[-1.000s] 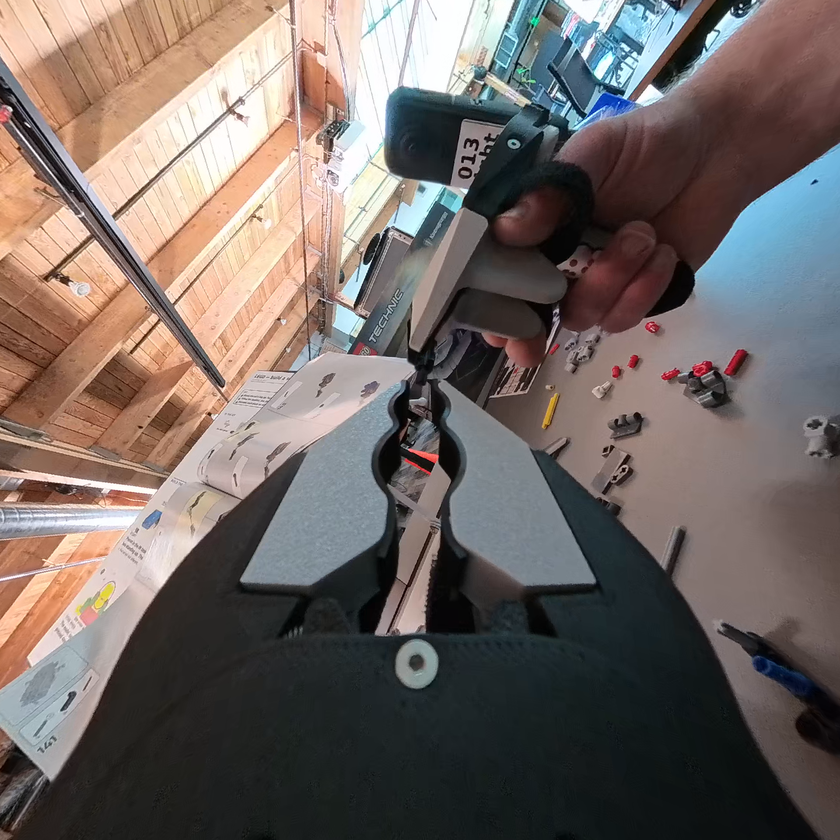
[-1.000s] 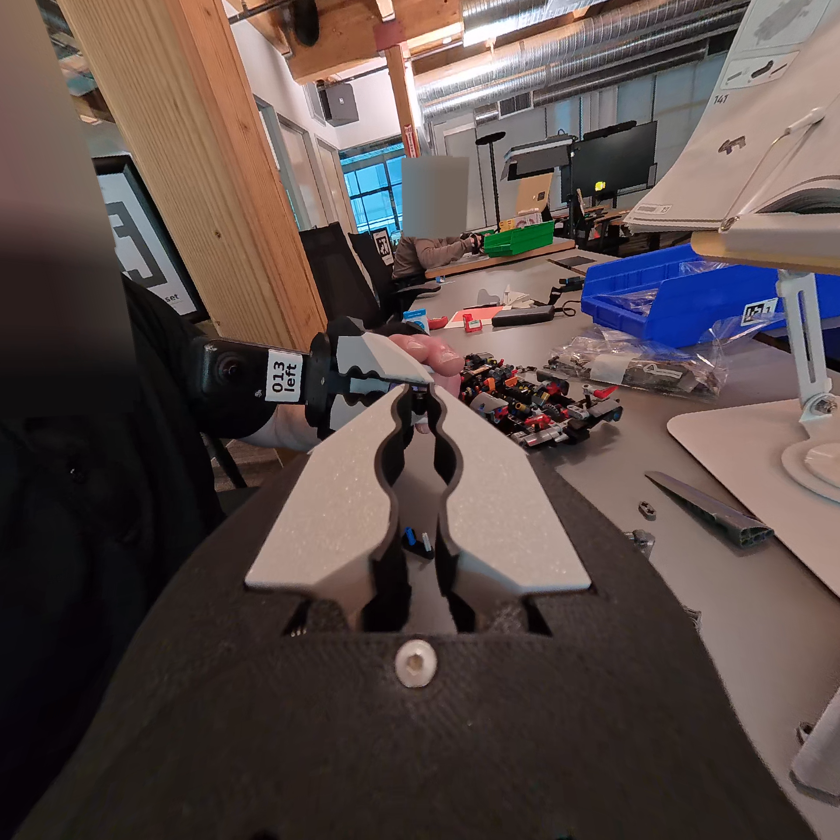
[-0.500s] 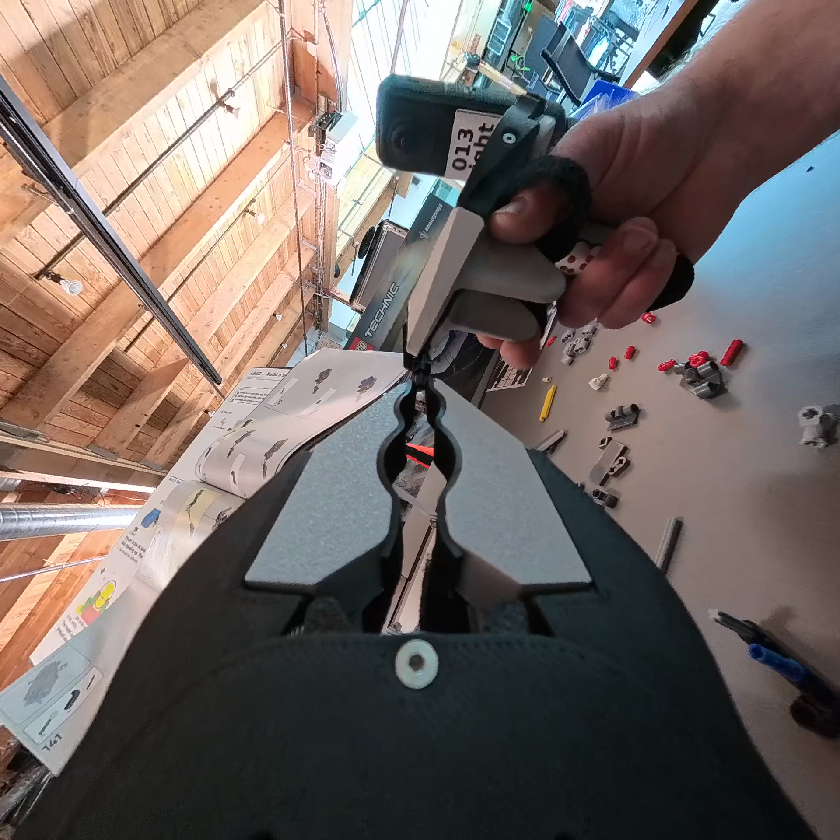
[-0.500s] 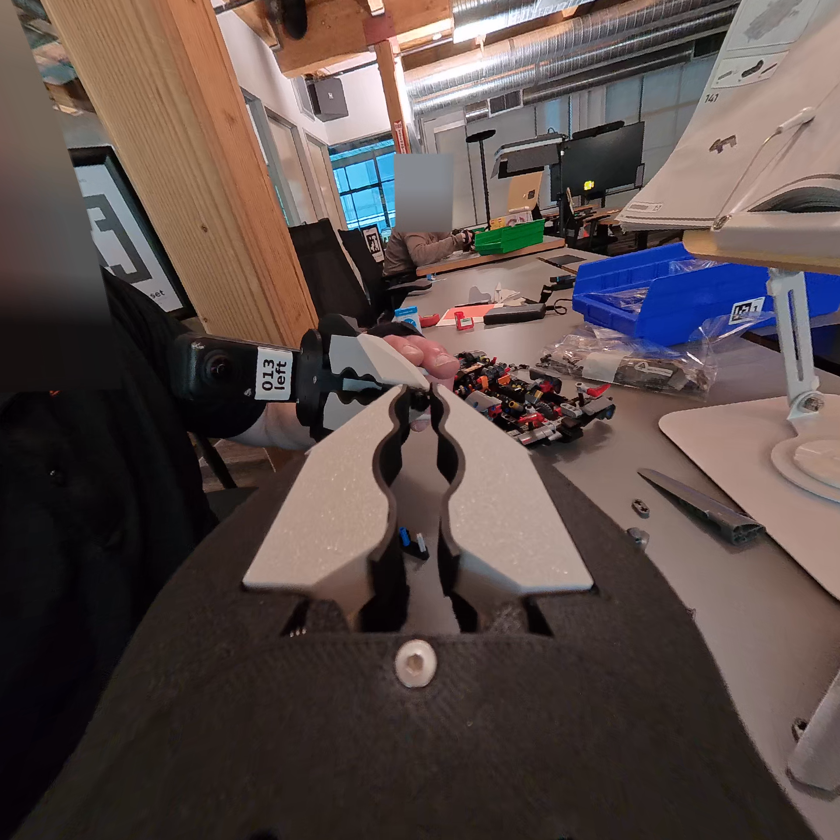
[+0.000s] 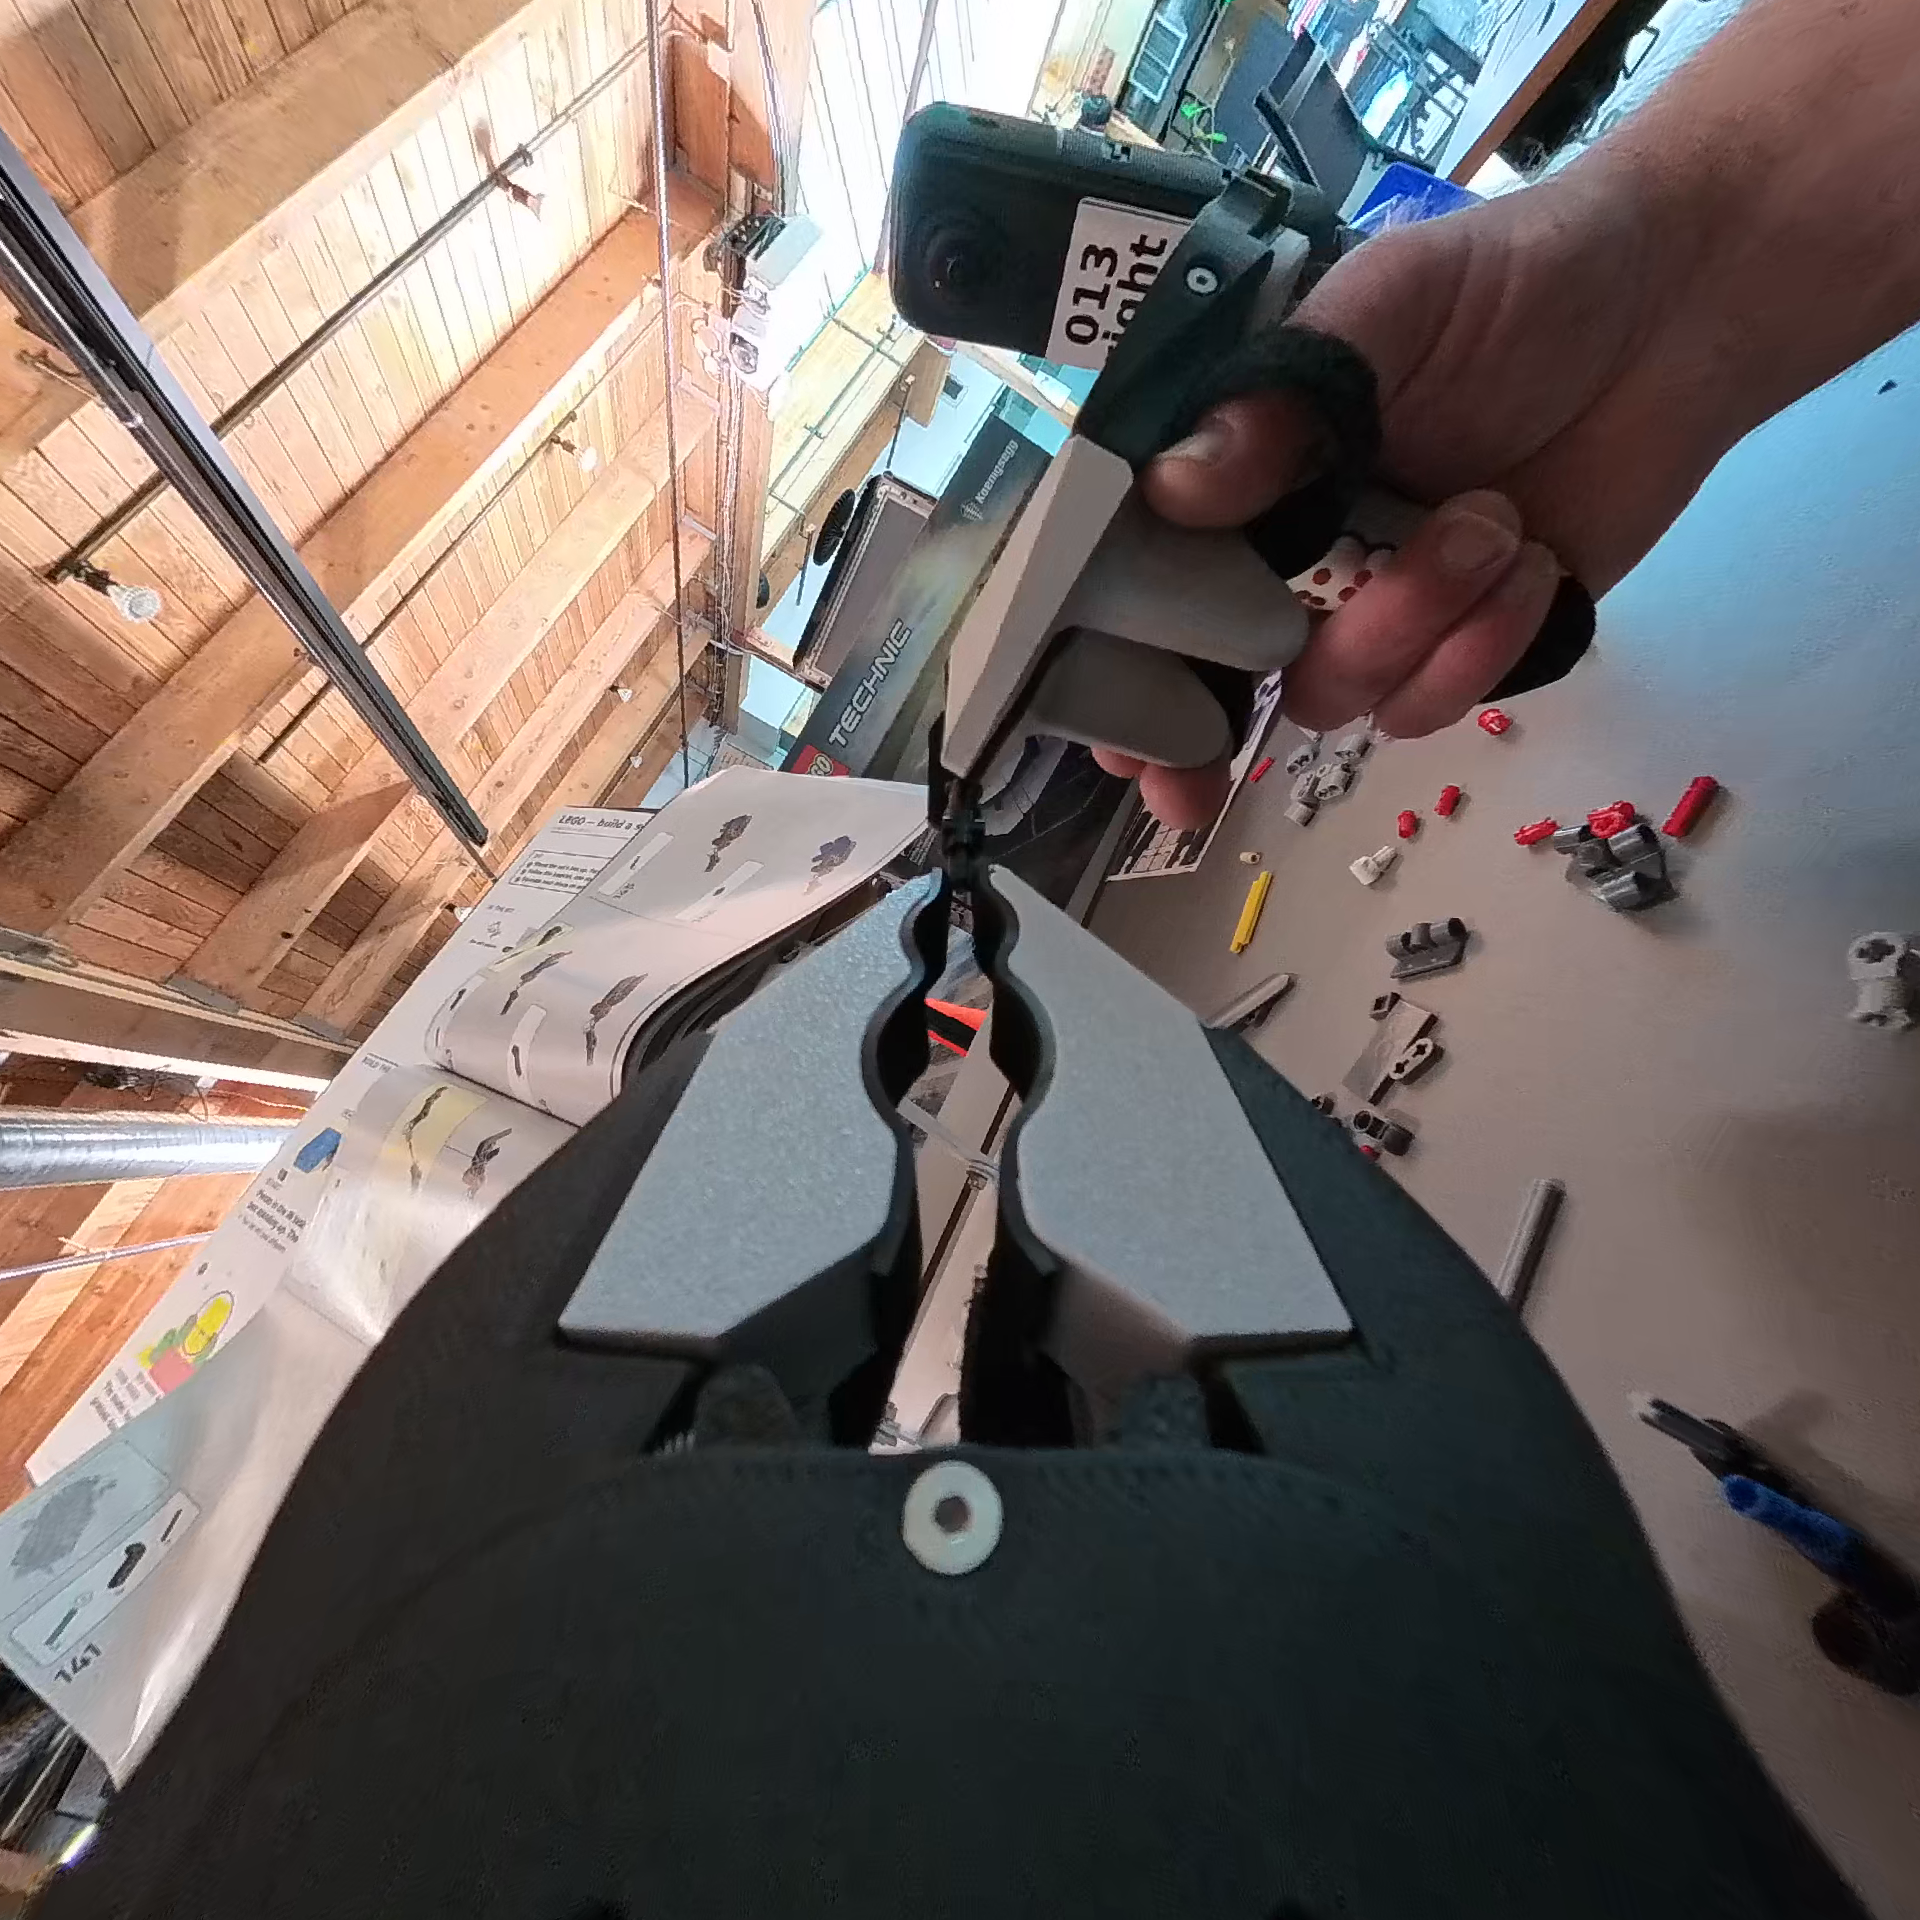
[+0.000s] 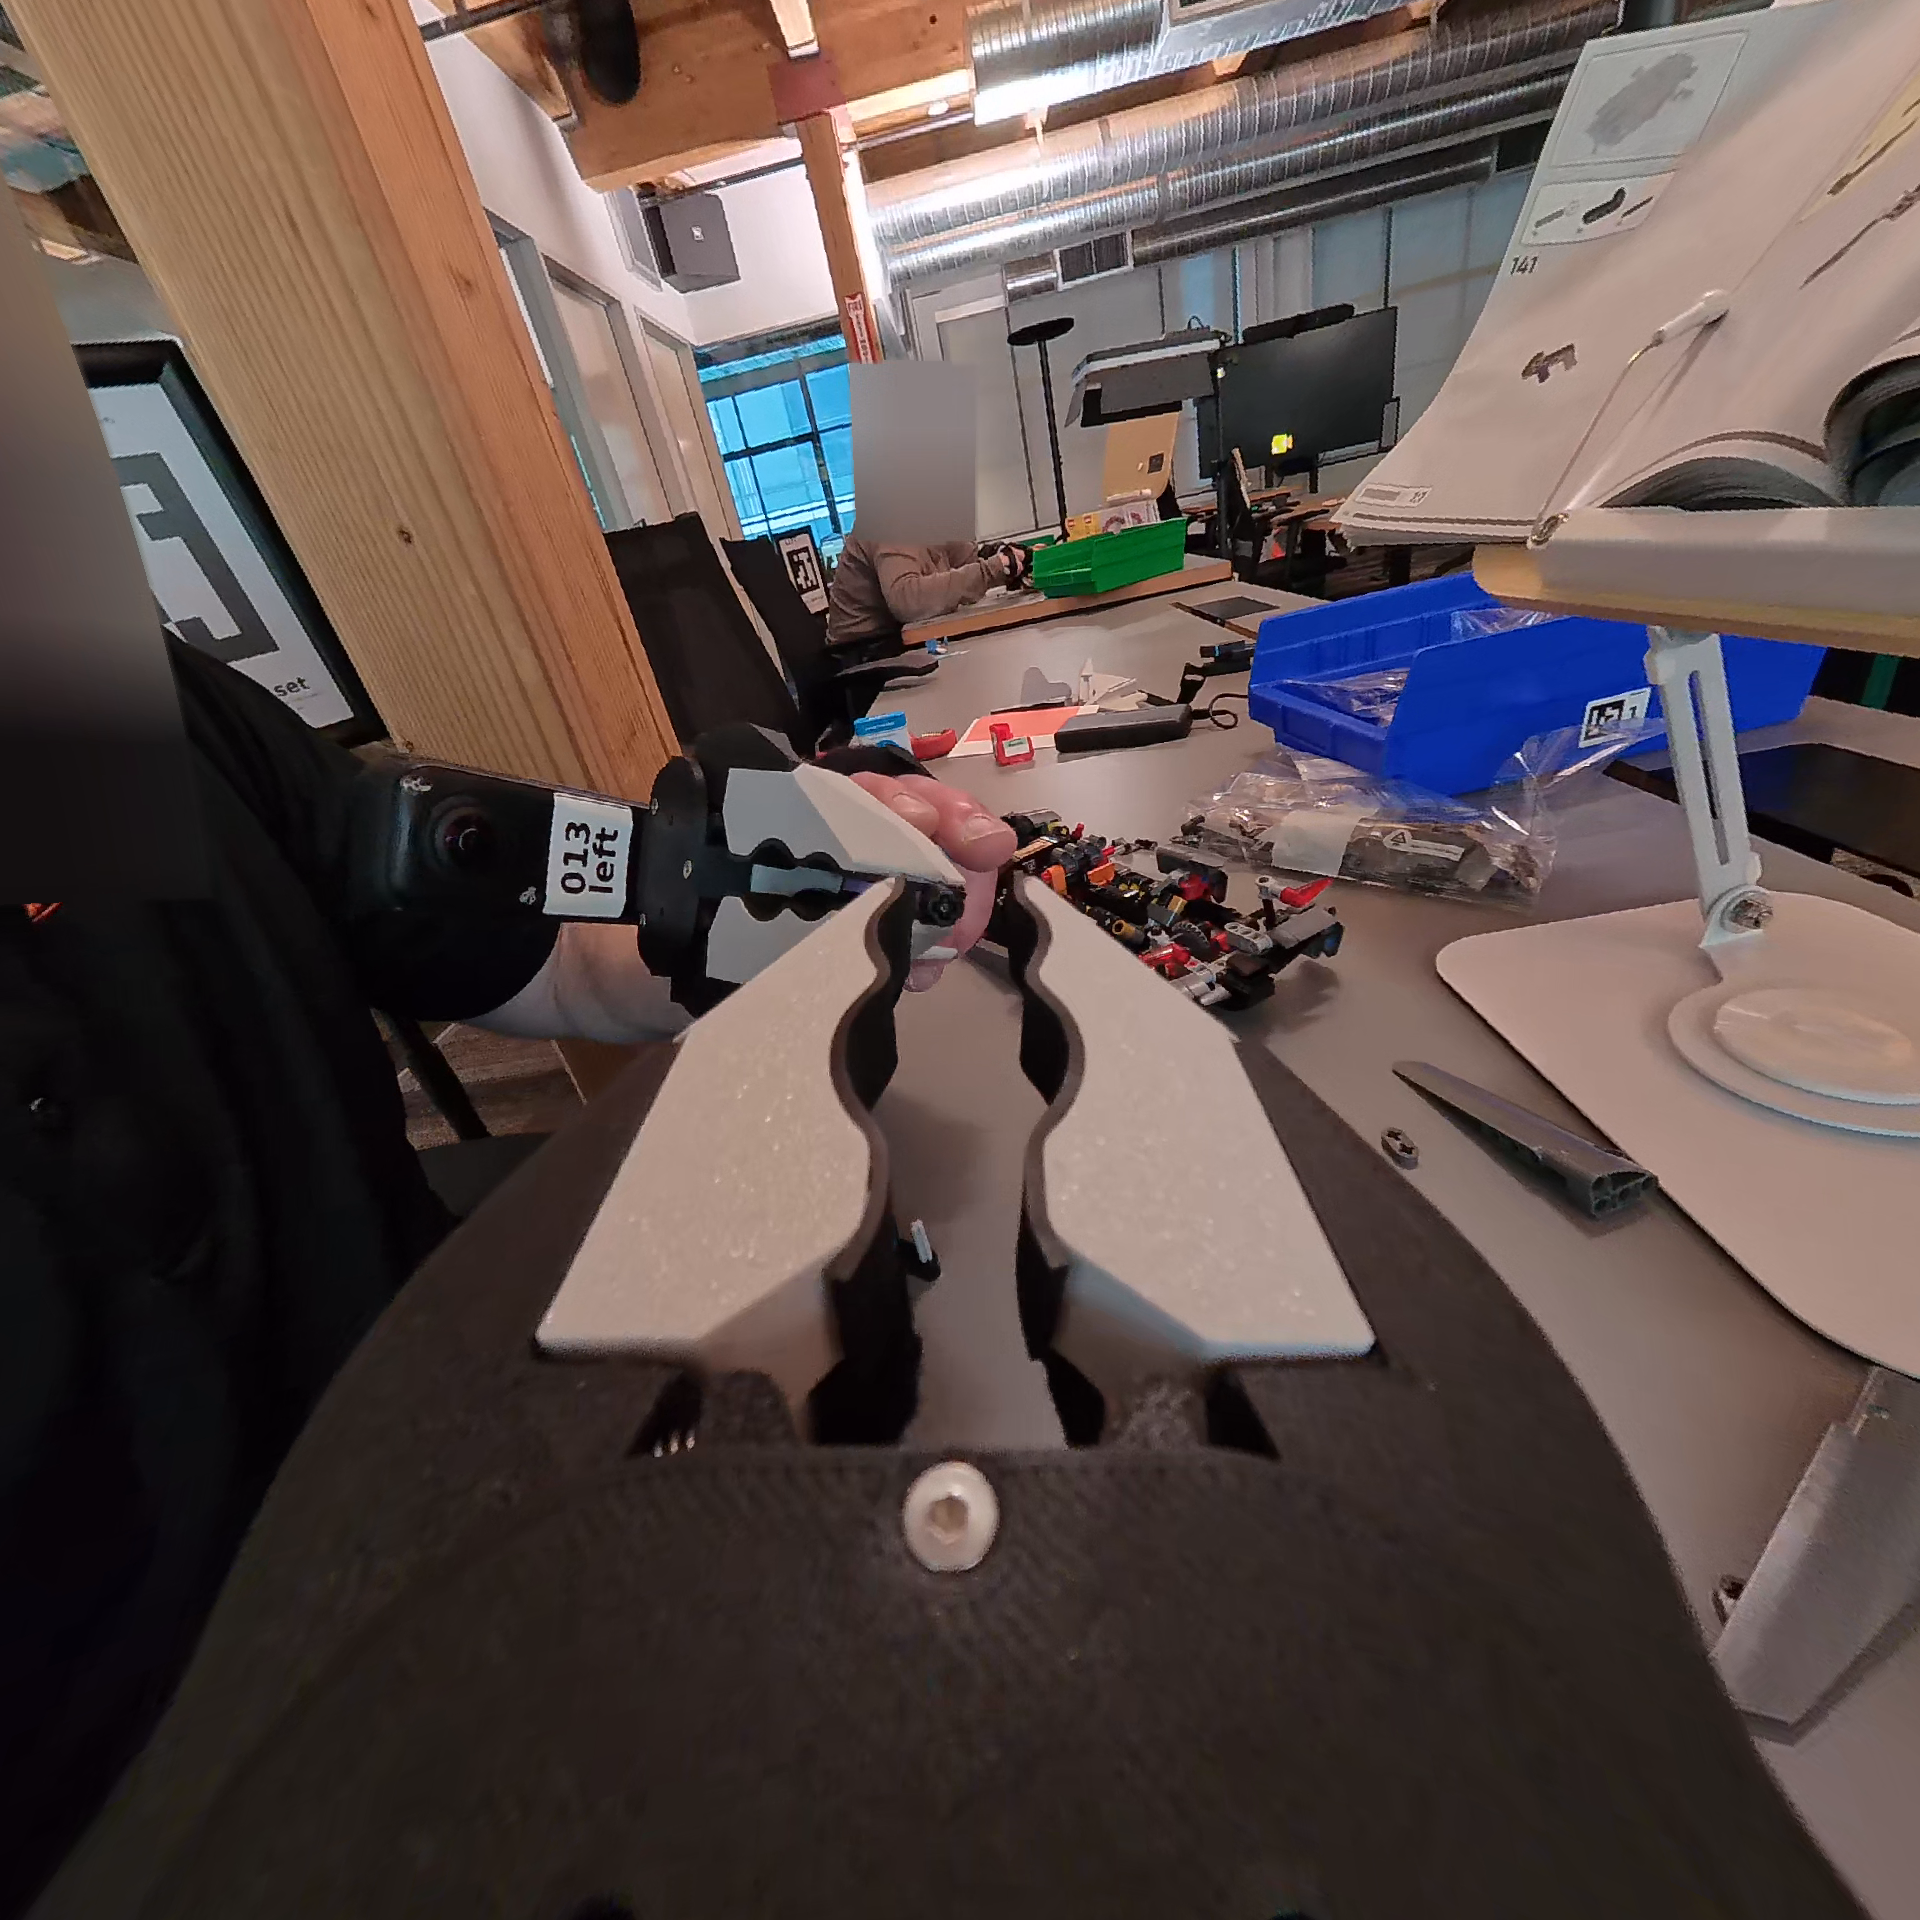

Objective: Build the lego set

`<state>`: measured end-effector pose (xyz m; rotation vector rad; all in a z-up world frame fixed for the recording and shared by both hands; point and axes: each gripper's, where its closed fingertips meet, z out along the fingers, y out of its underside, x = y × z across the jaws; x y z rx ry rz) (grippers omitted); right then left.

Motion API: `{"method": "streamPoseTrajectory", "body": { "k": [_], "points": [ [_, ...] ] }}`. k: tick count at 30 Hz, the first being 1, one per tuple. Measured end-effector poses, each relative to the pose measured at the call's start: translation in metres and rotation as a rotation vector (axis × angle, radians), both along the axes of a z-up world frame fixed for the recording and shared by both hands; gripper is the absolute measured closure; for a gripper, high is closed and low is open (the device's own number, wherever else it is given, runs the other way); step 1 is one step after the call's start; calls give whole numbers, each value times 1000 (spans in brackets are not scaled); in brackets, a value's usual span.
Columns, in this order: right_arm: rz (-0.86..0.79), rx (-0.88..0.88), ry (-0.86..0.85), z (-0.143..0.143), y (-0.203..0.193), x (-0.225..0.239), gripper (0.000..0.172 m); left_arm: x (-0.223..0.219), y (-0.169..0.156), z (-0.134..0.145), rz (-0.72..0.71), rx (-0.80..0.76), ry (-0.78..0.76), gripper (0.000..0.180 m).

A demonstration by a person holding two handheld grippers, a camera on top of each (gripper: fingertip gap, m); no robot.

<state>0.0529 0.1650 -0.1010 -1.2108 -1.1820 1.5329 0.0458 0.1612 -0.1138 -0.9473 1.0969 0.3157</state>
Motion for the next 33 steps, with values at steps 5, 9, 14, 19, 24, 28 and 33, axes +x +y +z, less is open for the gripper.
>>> {"method": "streamPoseTrajectory", "body": {
  "k": [5,9,14,19,24,28,33],
  "points": [
    [-2,14,-10,-2,-1,-1,156,0,0,0,-1,-5,-4,179],
    [-5,16,-15,-3,-1,-2,156,-1,1,0,-1,-12,-9,179],
    [-9,20,-18,-3,0,-2,156,-1,2,0,-1,-20,-15,179],
    [-20,16,-12,-2,2,-1,156,-4,4,1,-5,-48,-46,179],
    [-24,14,-19,-3,3,-2,157,-3,4,1,-6,-48,-43,179],
    [-22,8,-33,-6,3,-4,158,-3,3,0,-6,-40,-31,179],
    [-9,8,-47,-9,0,-6,162,0,2,-2,-3,-27,-3,179]
  ]
}}
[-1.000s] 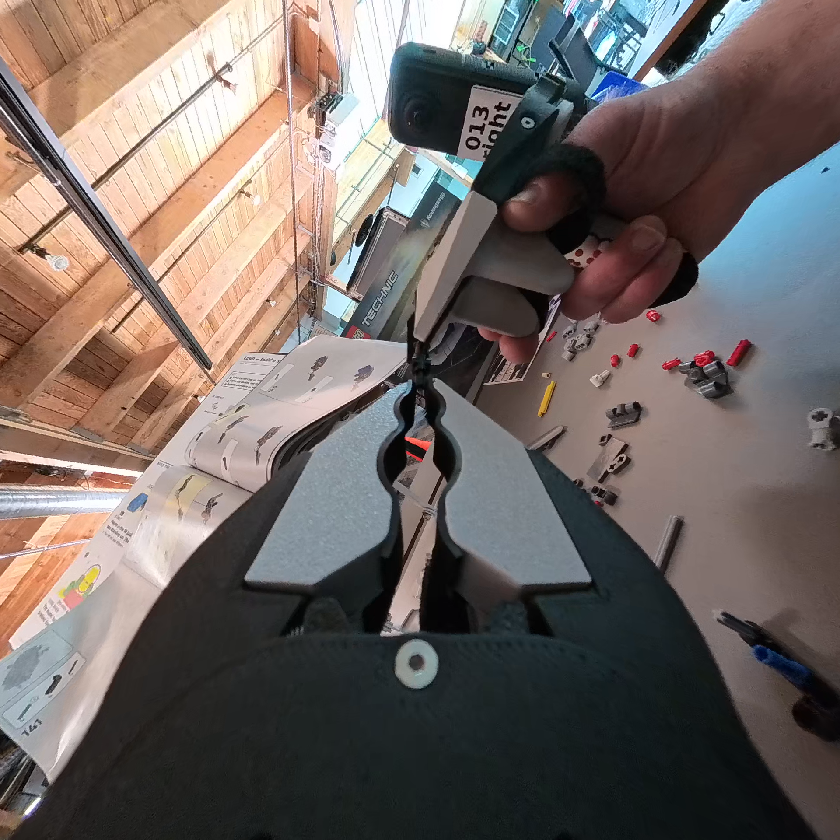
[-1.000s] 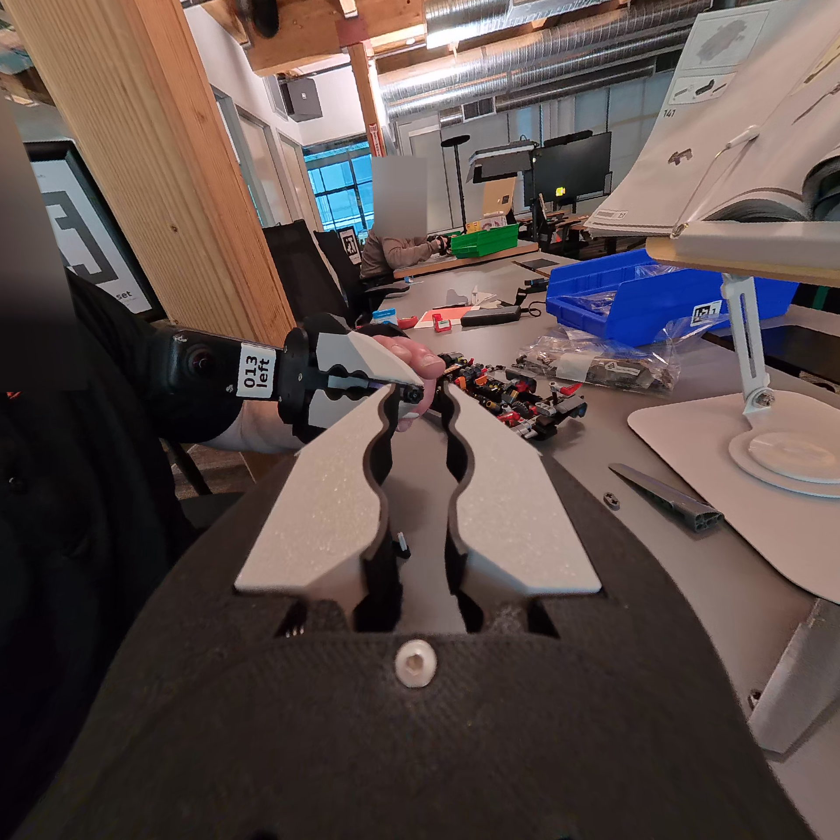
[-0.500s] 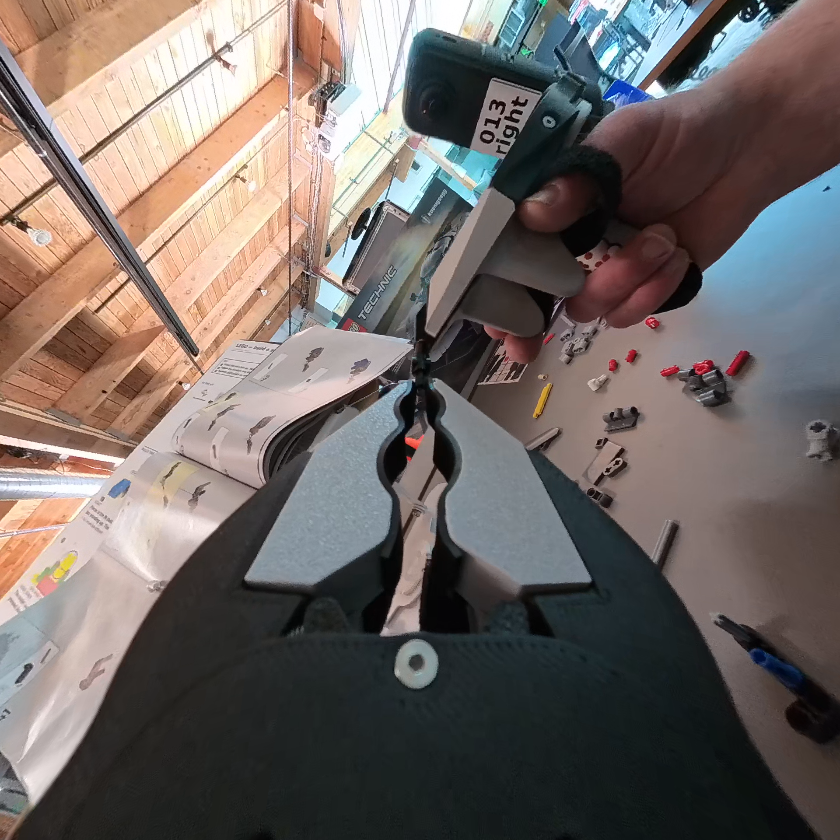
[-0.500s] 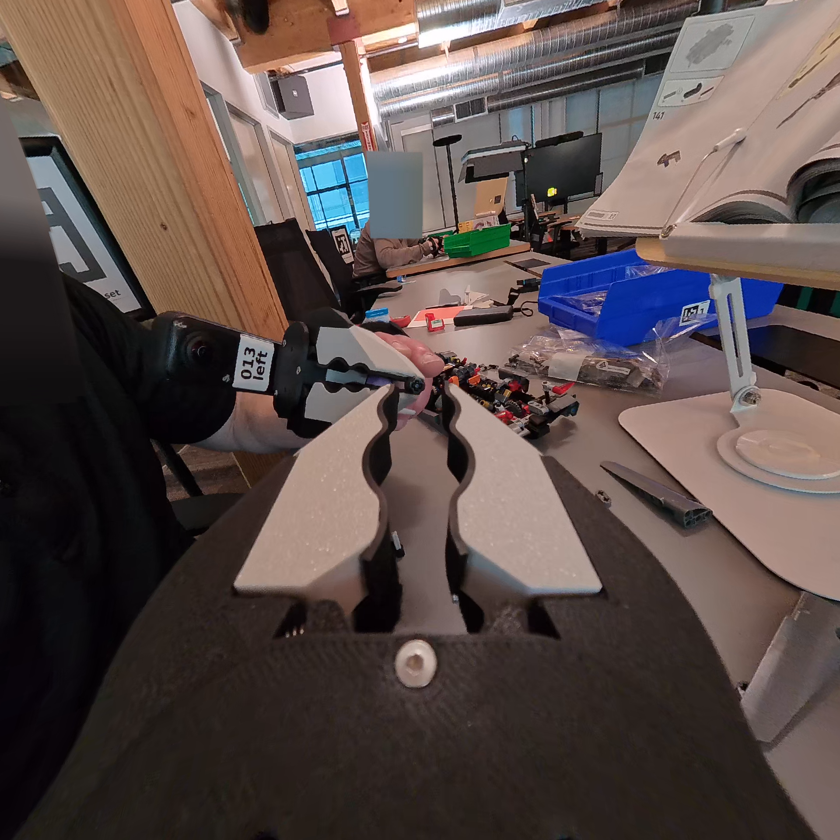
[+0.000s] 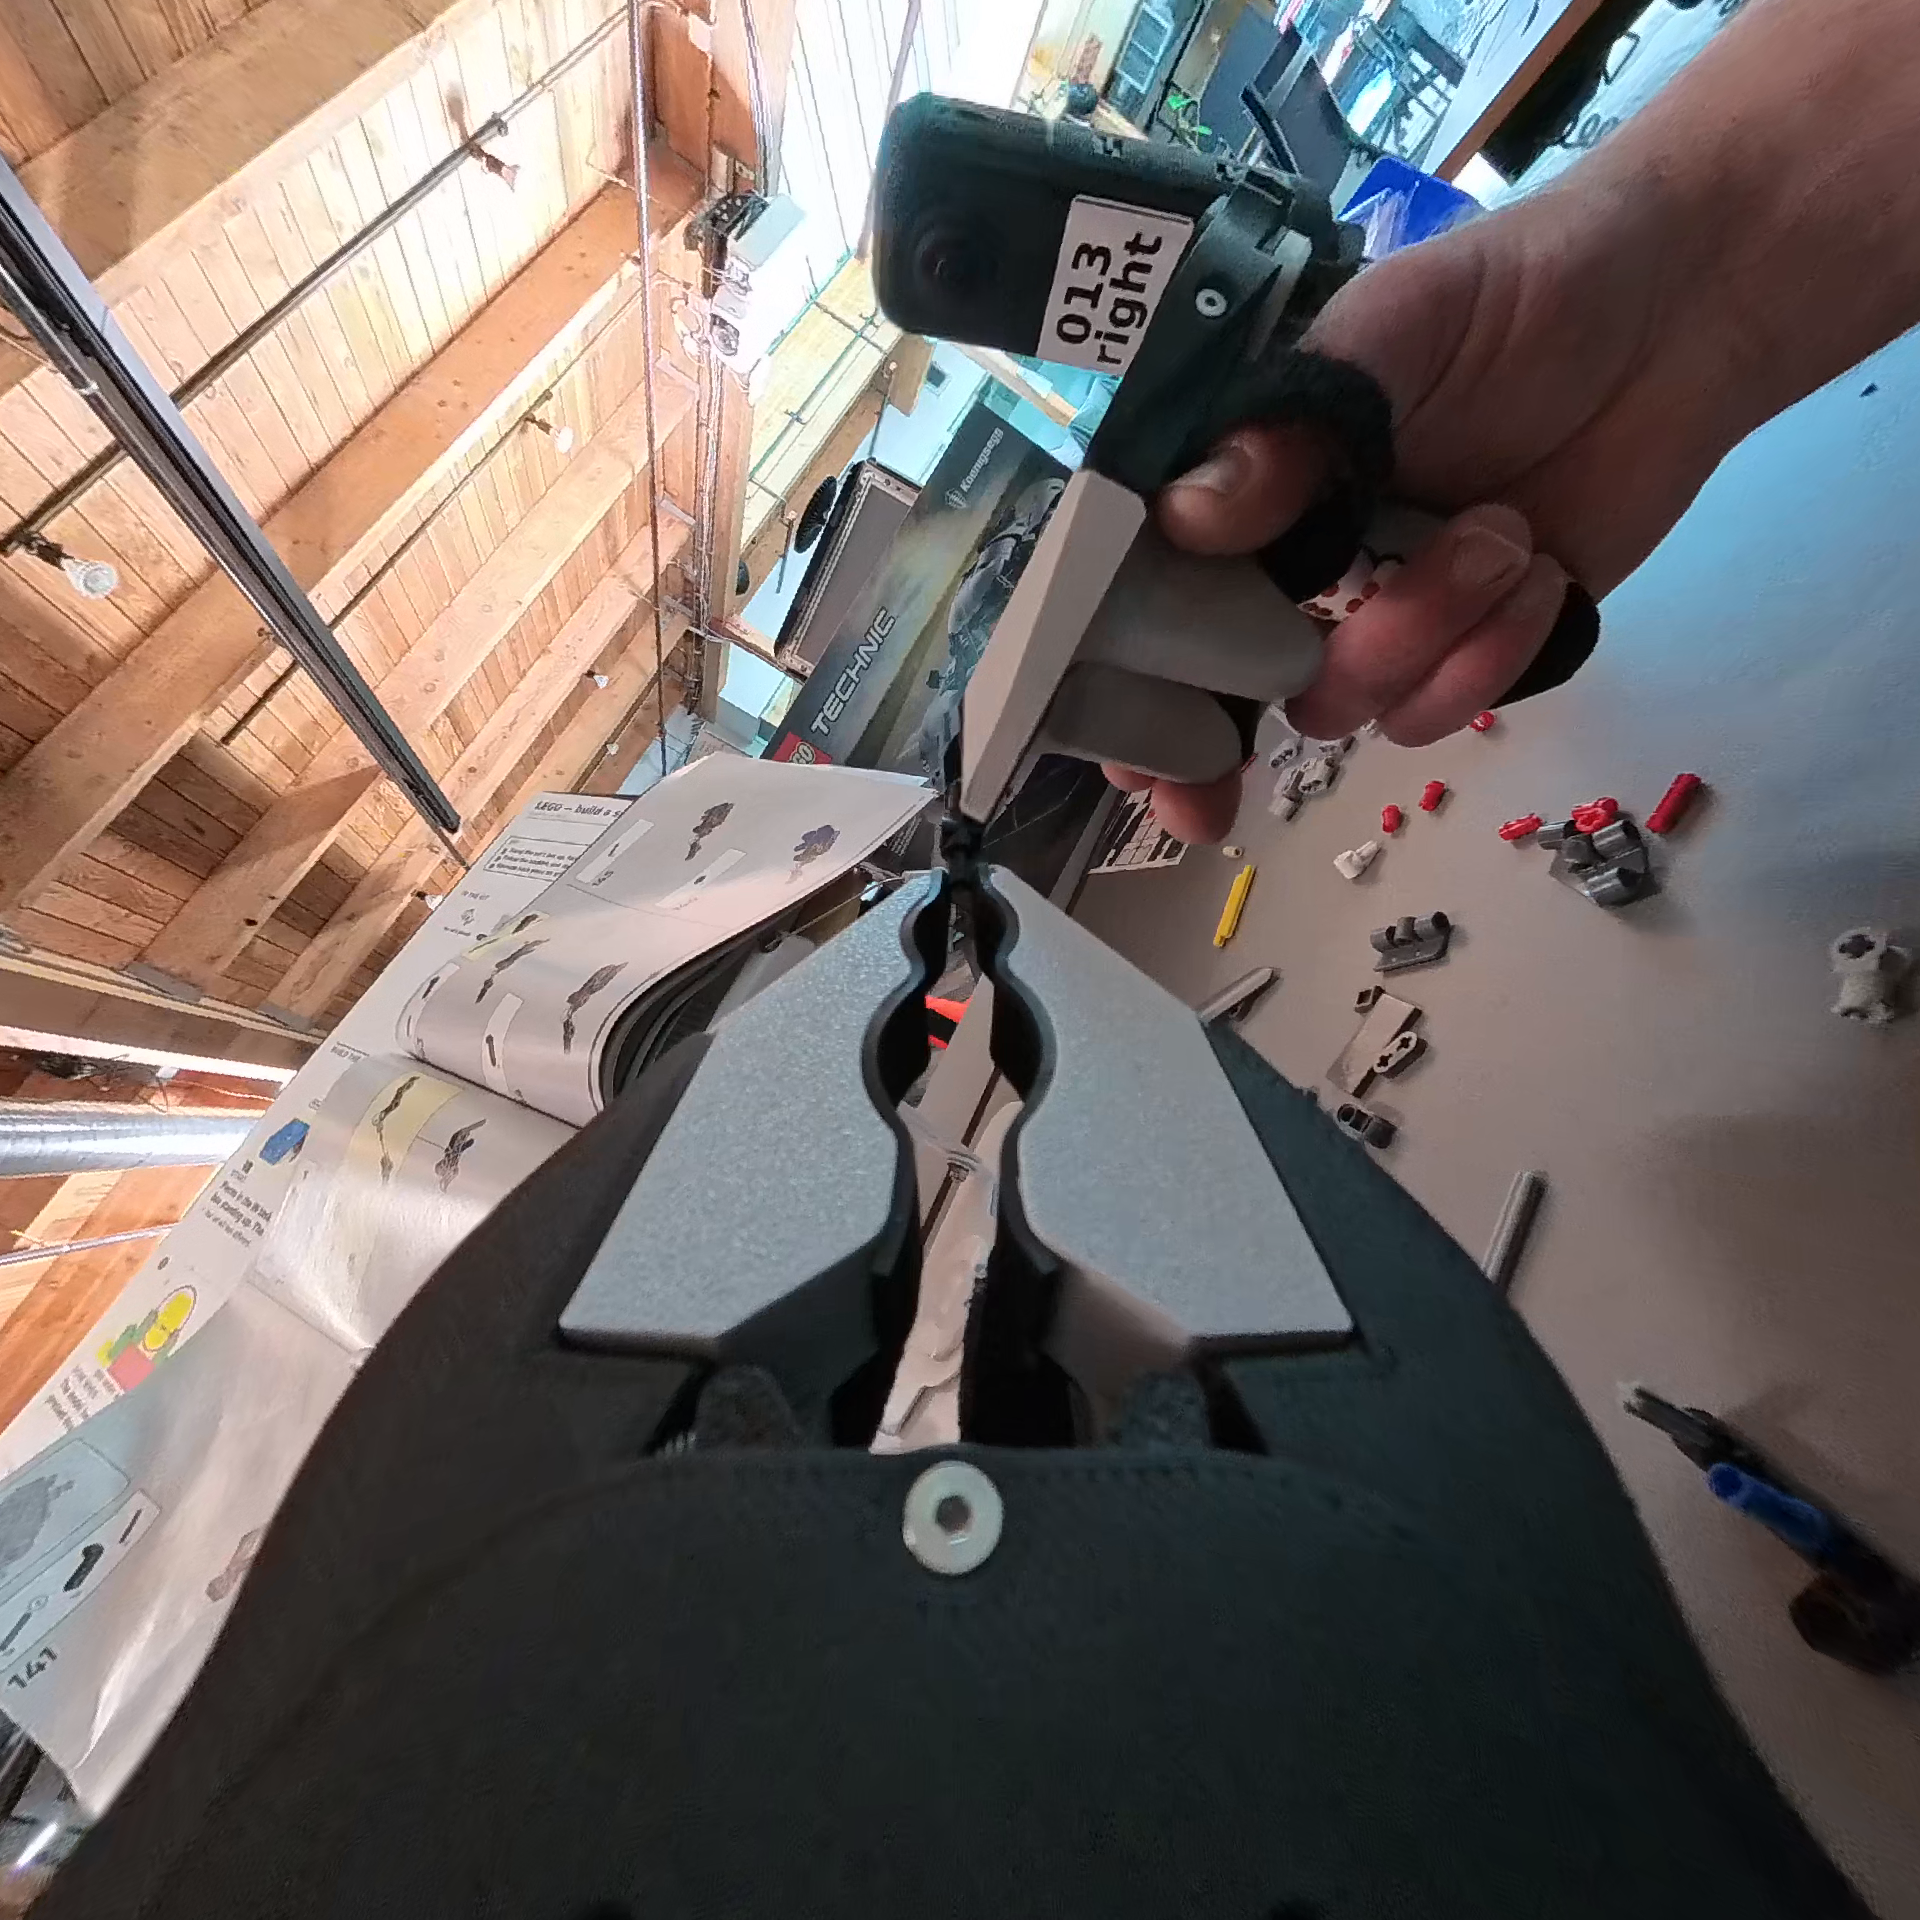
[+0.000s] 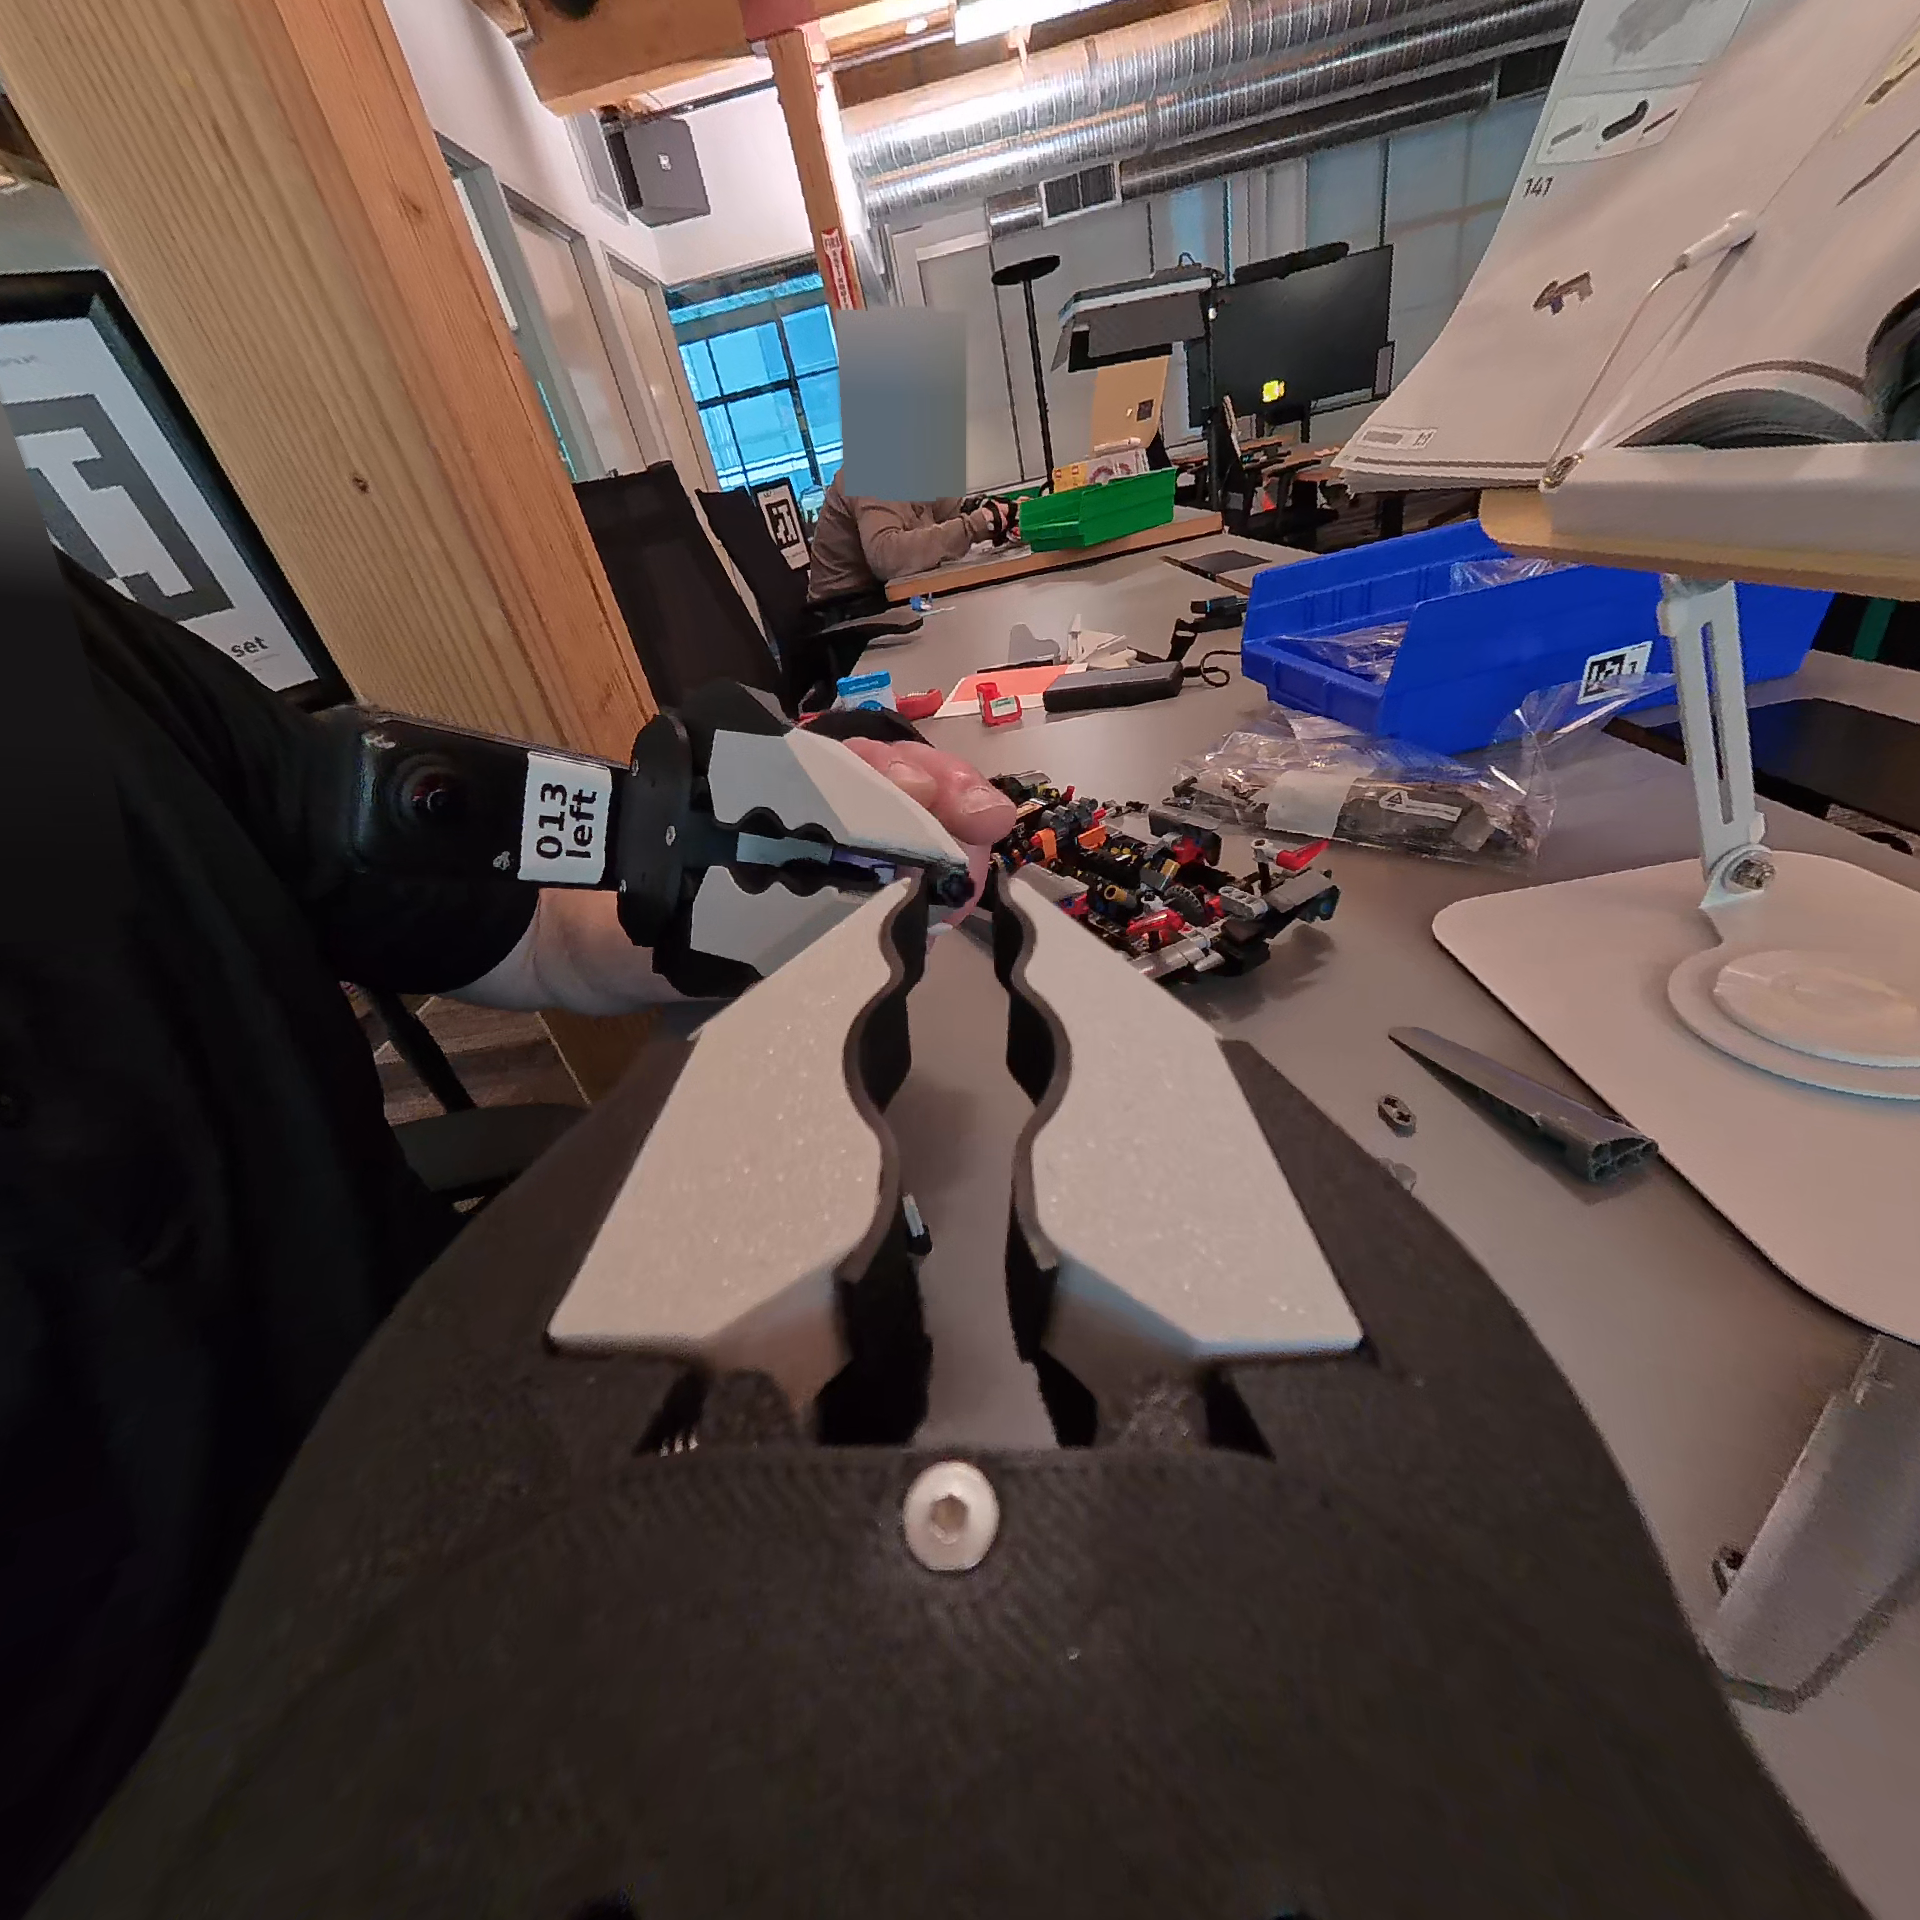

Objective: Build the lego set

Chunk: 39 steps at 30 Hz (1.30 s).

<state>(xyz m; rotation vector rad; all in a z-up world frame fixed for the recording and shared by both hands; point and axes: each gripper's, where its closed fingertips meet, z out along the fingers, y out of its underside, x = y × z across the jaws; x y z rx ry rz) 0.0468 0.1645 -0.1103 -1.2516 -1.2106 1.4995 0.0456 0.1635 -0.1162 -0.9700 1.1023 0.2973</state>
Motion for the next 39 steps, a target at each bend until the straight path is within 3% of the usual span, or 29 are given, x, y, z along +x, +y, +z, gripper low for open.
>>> {"method": "streamPoseTrajectory", "body": {
  "k": [8,12,16,23,28,33,39],
  "points": [
    [-3,39,-7,0,-2,0,167,0,1,-1,-1,-9,2,179],
    [24,7,-14,0,-5,0,159,3,-1,-4,40,78,100,179],
    [43,13,-18,-1,-8,1,167,6,-2,-6,88,173,199,179],
    [10,107,-12,2,-10,2,168,7,-2,-3,80,162,159,179],
    [-32,164,10,8,-6,6,168,0,1,1,25,40,30,172],
    [-55,298,-14,6,-11,5,168,3,-3,1,-124,-193,-129,169],
    [-45,395,-31,2,-20,4,168,13,-14,-9,-271,-401,-183,167]
  ]
}}
